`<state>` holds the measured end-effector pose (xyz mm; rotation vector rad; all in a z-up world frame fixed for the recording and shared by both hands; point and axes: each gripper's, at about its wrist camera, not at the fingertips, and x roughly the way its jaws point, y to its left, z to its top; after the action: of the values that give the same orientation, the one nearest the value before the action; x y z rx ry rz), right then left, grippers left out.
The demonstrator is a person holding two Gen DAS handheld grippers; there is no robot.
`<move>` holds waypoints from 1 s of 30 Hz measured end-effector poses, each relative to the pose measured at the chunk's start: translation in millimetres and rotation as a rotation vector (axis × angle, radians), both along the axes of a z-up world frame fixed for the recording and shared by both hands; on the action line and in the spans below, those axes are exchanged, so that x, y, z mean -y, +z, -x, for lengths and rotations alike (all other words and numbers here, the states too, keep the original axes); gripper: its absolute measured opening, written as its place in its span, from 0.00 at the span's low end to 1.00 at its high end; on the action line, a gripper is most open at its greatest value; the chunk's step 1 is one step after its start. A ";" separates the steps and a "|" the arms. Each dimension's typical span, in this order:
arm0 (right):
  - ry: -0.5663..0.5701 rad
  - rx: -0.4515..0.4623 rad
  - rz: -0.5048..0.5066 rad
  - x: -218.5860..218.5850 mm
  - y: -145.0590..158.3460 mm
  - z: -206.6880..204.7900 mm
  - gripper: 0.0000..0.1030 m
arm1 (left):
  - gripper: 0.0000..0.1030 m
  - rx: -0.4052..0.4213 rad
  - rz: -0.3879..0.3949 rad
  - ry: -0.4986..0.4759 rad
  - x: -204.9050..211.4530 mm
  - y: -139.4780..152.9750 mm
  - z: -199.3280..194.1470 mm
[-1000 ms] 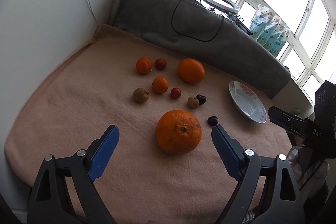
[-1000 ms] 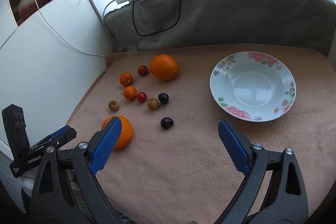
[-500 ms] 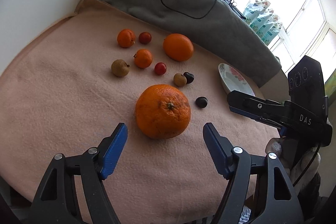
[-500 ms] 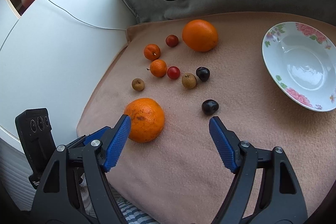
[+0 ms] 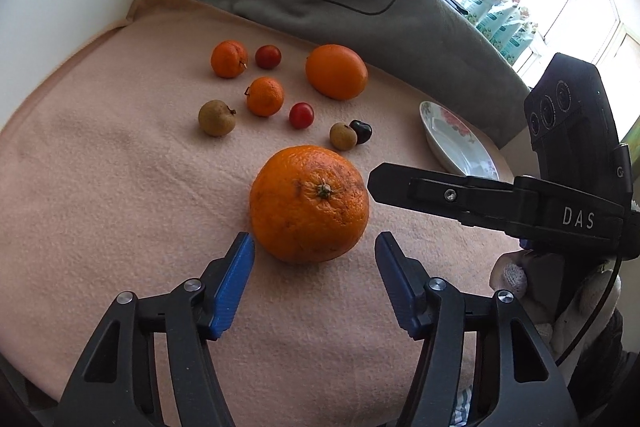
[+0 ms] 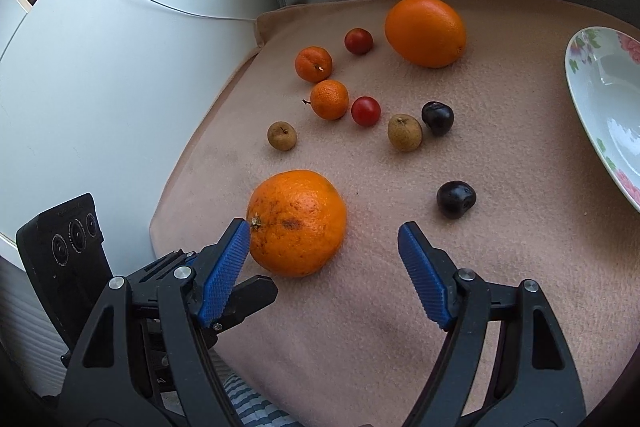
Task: Organize fruits
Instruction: 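Close the right tool on the large tangerine and lift it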
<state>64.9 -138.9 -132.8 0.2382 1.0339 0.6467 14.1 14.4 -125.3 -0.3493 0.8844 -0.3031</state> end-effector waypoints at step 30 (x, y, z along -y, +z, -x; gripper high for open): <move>0.086 -0.061 -0.046 -22.6 -18.9 -15.4 0.60 | 0.52 0.004 -0.043 -0.020 2.3 -6.8 -6.2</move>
<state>80.3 -116.3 -151.7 0.2560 1.0932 0.7455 20.3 12.2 -132.1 -0.3007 0.8898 -0.3024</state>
